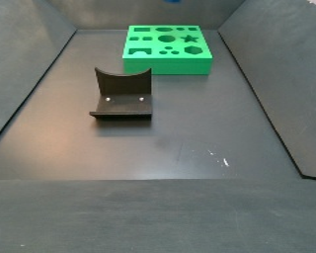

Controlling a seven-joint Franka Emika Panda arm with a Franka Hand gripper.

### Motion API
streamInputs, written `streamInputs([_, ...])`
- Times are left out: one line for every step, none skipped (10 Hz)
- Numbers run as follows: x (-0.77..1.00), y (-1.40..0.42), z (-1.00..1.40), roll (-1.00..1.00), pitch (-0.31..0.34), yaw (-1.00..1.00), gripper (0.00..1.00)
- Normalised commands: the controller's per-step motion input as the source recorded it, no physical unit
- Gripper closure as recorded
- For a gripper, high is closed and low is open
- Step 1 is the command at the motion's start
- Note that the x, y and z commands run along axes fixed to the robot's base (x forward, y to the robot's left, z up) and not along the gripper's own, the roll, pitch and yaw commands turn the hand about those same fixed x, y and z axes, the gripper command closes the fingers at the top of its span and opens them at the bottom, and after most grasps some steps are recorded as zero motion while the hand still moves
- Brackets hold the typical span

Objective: Insert the hexagon object.

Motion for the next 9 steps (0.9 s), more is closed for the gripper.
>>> streamInputs([-0.97,0.81,-0.97,-0.04,-0.114,0.0,1.0])
streamInputs([-0.84,0.89,-0.97,0.0,-0.081,0.0,1.0])
streamInputs([-0.86,0.88,-0.99,-0.02,-0.081,0.0,1.0])
streamInputs([-0.94,0.83,-0.93,-0.12,-0.05,0.0,1.0])
streamInputs([-0.69,0.67,-0.6,-0.29,-0.041,0.0,1.0])
streamInputs([-0.02,0.08,-0.24,-0.22,0.0,0.0,1.0])
streamInputs([0.0,0.0,-0.02,-0.12,0.0,0.0,1.0])
streamInputs([0.13,0.0,-0.13,-0.09,0.0,0.0,1.0])
streamInputs([0.37,-0.04,-0.25,-0.06,0.027,0.0,1.0])
